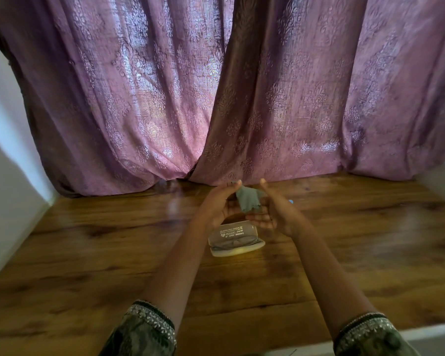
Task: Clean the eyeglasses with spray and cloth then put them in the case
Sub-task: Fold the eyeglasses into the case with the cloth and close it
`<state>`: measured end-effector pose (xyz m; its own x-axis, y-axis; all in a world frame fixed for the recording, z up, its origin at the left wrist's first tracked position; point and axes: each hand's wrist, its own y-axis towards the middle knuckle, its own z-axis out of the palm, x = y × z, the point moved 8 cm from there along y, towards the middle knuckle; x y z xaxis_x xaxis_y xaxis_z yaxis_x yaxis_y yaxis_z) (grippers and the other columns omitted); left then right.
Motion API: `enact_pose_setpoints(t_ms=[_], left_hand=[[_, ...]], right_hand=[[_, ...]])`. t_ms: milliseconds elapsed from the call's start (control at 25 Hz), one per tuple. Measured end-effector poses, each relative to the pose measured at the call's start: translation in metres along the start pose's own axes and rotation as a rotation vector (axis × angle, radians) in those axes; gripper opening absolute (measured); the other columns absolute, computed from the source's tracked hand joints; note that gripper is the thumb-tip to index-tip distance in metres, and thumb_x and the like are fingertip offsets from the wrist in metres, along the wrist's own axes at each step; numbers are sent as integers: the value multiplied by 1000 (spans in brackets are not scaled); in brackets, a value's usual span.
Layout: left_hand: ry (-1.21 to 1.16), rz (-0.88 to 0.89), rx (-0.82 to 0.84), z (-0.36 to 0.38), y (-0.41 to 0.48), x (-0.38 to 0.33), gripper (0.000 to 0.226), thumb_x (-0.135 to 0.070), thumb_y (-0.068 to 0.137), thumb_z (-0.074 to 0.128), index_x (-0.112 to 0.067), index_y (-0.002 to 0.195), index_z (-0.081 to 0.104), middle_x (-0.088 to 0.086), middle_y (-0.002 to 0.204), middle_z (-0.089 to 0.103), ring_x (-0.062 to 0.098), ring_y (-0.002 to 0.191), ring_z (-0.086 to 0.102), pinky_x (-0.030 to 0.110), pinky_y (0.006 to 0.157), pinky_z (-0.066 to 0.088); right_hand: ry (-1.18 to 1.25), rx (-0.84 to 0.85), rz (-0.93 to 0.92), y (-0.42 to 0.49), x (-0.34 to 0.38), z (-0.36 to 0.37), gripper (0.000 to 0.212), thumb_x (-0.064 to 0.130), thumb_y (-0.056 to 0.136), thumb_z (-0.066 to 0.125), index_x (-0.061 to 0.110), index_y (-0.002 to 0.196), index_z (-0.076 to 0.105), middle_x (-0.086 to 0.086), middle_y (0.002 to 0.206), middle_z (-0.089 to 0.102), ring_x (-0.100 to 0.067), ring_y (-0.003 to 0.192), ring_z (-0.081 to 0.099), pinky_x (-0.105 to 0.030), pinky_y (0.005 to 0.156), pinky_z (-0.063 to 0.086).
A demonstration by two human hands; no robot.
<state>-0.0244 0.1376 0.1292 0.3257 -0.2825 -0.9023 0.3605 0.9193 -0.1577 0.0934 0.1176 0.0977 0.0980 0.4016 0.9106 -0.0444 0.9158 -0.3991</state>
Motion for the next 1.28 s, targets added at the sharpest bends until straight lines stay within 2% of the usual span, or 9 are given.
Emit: enact_pose_setpoints(t_ms=[80, 240, 440, 560, 680, 800, 880, 1040, 1280], left_hand=[[16, 8, 18, 1, -1, -1, 16, -21, 92, 52, -10, 86, 61, -1, 71, 70, 8, 63, 67, 20, 53, 56], [4, 25, 20, -1, -1, -1, 9, -7, 88, 55, -7, 84, 64, -1, 70, 71, 7, 64, 68, 17, 52, 54], [-13, -14, -21, -8, 0, 5, 10, 2, 85, 57, -4, 82, 64, -2, 62, 72, 6, 62, 69, 14, 52, 53], [-42, -13, -68, -12, -1, 7, 9, 1, 85, 57, -5, 80, 62, -2, 61, 71, 6, 61, 68, 14, 50, 53], [-49, -6, -52, -14, 0, 6, 7, 0, 86, 57, -4, 84, 63, 3, 74, 69, 9, 68, 68, 16, 56, 55], [13, -4, -1, -12, -1, 6, 15, 7, 85, 54, 1, 96, 62, 0, 70, 72, 8, 67, 69, 15, 61, 56], [68, 20, -29, -16, 0, 4, 22, 8, 83, 56, 7, 105, 59, 4, 77, 69, 8, 69, 68, 15, 63, 56], [76, 100, -76, -17, 1, -4, 18, 9, 83, 55, -4, 92, 62, 7, 85, 62, 10, 75, 65, 14, 62, 55], [82, 146, -9, -8, -4, -10, 26, 7, 89, 44, -10, 82, 61, 3, 90, 62, 11, 83, 61, 18, 64, 57]], right_hand=[[31, 50, -13, -4, 0, 5, 57, 62, 83, 45, 11, 105, 61, -10, 93, 70, -20, 87, 68, -29, 67, 57], [145, -42, -157, 0, 10, -7, 31, 32, 81, 65, 10, 102, 64, -6, 93, 68, -14, 84, 67, -24, 66, 58], [177, -87, -226, 0, 16, -13, 5, 19, 83, 64, 14, 84, 67, -3, 82, 69, -12, 73, 66, -19, 56, 55], [161, -37, -213, 1, 15, -11, 6, 14, 83, 64, 12, 87, 67, -2, 79, 71, -12, 75, 67, -18, 56, 55], [167, 5, -216, 2, 16, -8, 13, 4, 80, 63, 6, 93, 65, -8, 85, 71, -17, 78, 69, -22, 64, 58], [172, -3, -257, 1, 19, -8, 11, -1, 81, 61, 3, 90, 65, -5, 74, 73, -17, 71, 70, -25, 65, 59], [159, -20, -294, 1, 23, -10, 12, -4, 82, 59, 4, 89, 64, -2, 68, 73, -15, 66, 70, -25, 65, 58], [49, -66, -371, 0, 33, -11, 18, -8, 85, 54, 6, 91, 63, 5, 60, 71, -4, 56, 66, -17, 58, 56], [-41, -110, -522, -10, 49, -10, 38, -20, 84, 39, 8, 67, 58, 11, 53, 66, 4, 52, 60, -7, 49, 46]])
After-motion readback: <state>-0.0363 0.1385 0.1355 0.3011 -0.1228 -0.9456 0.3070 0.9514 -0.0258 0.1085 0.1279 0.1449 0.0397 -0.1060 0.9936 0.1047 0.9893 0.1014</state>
